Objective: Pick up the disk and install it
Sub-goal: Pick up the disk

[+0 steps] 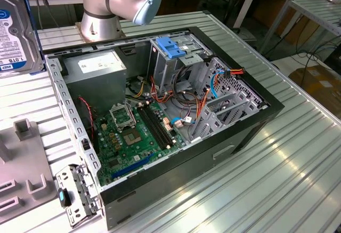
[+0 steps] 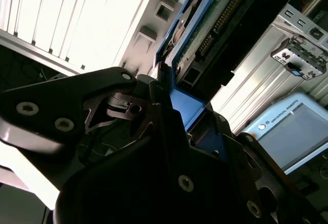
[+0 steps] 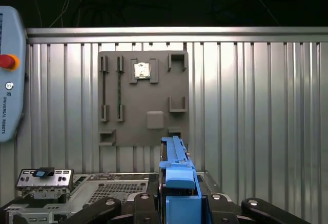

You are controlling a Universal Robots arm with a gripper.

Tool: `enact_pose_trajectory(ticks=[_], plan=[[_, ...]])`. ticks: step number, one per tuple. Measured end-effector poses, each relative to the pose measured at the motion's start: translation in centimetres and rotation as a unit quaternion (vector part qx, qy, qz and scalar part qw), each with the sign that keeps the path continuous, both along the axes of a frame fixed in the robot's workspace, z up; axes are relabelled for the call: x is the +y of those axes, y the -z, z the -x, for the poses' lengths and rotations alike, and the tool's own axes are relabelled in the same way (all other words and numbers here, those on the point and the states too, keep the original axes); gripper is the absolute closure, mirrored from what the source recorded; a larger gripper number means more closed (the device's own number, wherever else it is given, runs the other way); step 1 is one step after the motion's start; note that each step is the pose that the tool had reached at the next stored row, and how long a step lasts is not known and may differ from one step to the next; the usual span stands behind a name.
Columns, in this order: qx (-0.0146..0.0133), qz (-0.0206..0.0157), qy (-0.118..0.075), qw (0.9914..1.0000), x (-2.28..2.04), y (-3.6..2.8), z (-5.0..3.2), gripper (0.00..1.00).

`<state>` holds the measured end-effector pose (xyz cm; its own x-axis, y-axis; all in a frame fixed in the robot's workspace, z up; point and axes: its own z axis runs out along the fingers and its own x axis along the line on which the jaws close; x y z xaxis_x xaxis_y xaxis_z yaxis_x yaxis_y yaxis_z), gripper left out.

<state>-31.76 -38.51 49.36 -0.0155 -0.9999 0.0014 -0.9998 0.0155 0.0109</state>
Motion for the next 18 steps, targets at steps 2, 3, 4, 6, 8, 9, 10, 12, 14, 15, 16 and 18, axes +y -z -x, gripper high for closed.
enact_pose_trajectory(ticks=[2,3,4,6,8,9,10,12,14,15,16,18], plan=[[0.0000,0.0000,0.000,1.00000,-0.02,0.01,-0.49,0.63],[0.0000,0.0000,0.000,1.00000,-0.03,0.02,-0.68,0.63],[-0.0001,0.0000,0.000,1.00000,-0.05,0.02,-0.83,0.63],[-0.0001,-0.0001,0.000,1.00000,-0.08,0.04,-1.12,0.63],[0.0000,0.0000,0.000,1.00000,-0.12,0.05,-1.51,0.63],[0.0000,0.0001,0.000,1.00000,-0.14,0.05,-1.85,0.63],[0.0000,0.0000,0.000,1.00000,-0.17,0.06,-2.16,0.63],[-0.0001,0.0000,0.000,1.00000,-0.20,0.08,-2.54,0.63],[0.0000,0.0000,0.000,1.00000,-0.22,0.09,-2.87,0.63],[-0.0001,0.0000,0.000,1.00000,-0.25,0.11,-3.09,0.63],[-0.0001,0.0000,0.000,1.00000,-0.26,0.11,-3.23,0.63],[0.0000,0.0001,0.000,1.00000,-0.31,0.13,-3.60,0.63]])
